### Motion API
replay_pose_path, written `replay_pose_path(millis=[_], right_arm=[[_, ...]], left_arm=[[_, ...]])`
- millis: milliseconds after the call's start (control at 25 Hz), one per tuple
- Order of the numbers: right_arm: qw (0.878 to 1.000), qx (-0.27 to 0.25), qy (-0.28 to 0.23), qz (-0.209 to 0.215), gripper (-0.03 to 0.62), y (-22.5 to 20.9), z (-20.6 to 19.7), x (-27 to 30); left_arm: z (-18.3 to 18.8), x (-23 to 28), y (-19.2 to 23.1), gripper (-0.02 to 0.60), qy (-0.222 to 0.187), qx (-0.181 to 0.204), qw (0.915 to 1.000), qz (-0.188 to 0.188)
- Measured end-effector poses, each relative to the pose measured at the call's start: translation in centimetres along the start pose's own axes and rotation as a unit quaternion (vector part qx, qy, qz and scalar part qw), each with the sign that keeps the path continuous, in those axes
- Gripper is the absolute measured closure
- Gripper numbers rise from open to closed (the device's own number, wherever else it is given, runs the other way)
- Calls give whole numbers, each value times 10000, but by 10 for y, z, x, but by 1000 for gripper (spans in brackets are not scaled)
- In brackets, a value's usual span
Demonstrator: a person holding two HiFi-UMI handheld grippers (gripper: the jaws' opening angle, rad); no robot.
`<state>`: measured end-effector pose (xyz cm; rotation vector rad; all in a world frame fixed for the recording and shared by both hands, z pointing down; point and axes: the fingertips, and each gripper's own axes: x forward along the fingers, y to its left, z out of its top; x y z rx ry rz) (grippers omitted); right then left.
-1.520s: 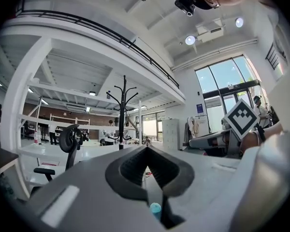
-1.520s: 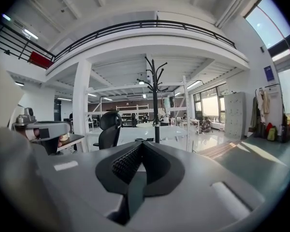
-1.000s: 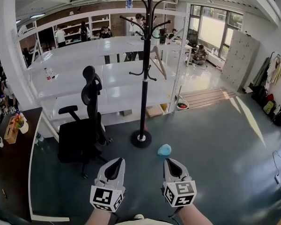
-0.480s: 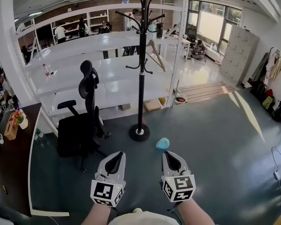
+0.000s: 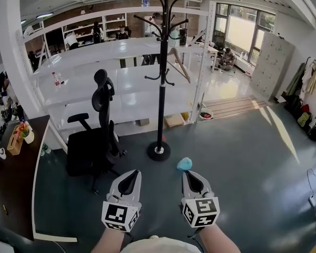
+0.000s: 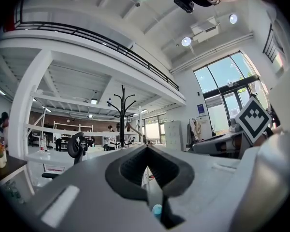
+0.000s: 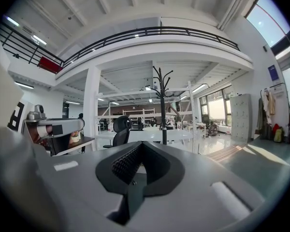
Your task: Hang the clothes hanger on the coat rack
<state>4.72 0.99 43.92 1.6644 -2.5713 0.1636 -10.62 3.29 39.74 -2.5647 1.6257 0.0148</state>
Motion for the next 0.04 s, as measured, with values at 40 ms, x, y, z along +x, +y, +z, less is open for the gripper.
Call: replay_pose_path(millis=[40], right_arm=[[10000, 2, -10, 4, 569, -1, 1, -1]], left_arm=[[1, 0, -1, 581, -1, 4, 10000, 11]])
